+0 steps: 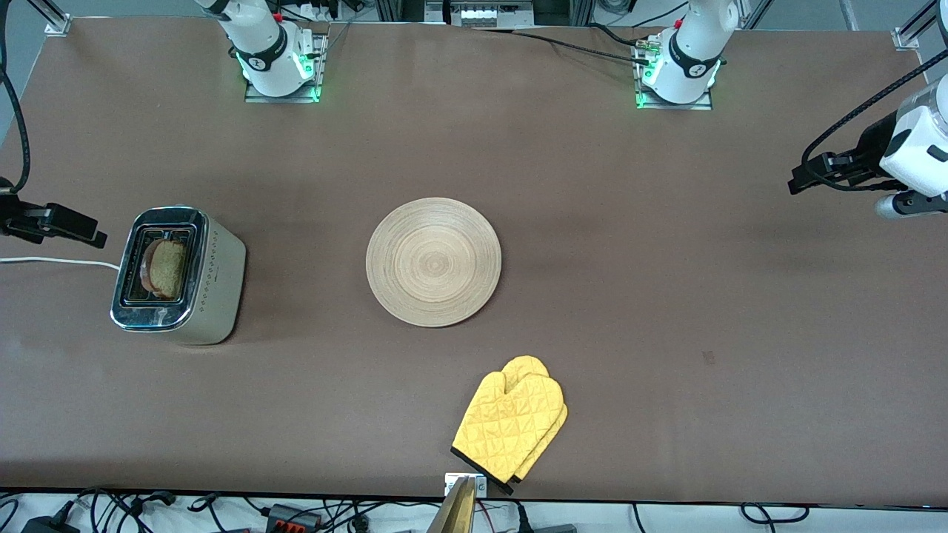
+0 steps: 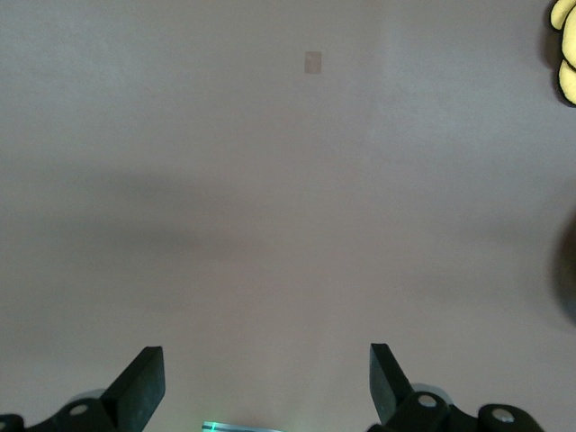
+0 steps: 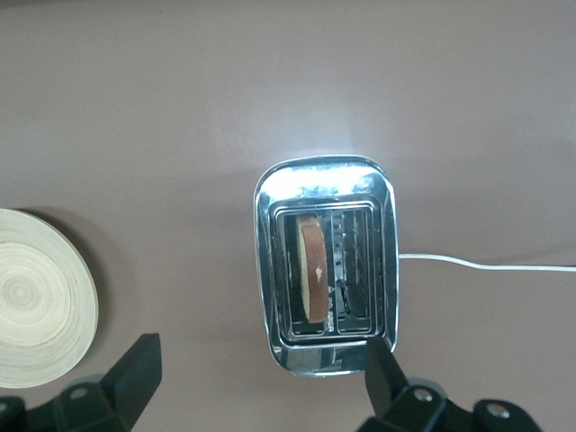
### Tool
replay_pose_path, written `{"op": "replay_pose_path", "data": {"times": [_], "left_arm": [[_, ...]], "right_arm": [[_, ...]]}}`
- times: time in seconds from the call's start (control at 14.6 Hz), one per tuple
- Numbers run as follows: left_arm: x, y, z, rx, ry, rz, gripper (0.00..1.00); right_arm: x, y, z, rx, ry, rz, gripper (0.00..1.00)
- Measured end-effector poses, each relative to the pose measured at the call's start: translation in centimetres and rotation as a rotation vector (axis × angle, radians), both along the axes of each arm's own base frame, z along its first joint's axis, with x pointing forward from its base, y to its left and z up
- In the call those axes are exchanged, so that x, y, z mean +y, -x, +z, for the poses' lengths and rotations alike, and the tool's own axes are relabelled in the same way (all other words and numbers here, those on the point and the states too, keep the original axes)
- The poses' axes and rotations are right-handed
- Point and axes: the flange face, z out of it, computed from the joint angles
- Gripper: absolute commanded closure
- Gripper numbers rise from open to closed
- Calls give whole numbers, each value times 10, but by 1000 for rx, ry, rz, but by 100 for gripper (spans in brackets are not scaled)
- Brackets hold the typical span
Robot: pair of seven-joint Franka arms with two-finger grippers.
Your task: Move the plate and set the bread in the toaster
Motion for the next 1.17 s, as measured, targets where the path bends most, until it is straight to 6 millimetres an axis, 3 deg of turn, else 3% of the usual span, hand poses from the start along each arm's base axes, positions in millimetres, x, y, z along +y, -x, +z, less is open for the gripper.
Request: {"op": "replay_pose_path", "data": {"times": [0.41,0.62,1.17], "left_arm": [[0,0,0,0,0,0,0],[0,0,0,0,0,-1,0],[0,0,0,0,0,-1,0]], "right_arm": [[1,35,-15,-5,4,8,0],[1,52,-11,0,13,22,0],[1,62,-1,1,16,25,0]]}}
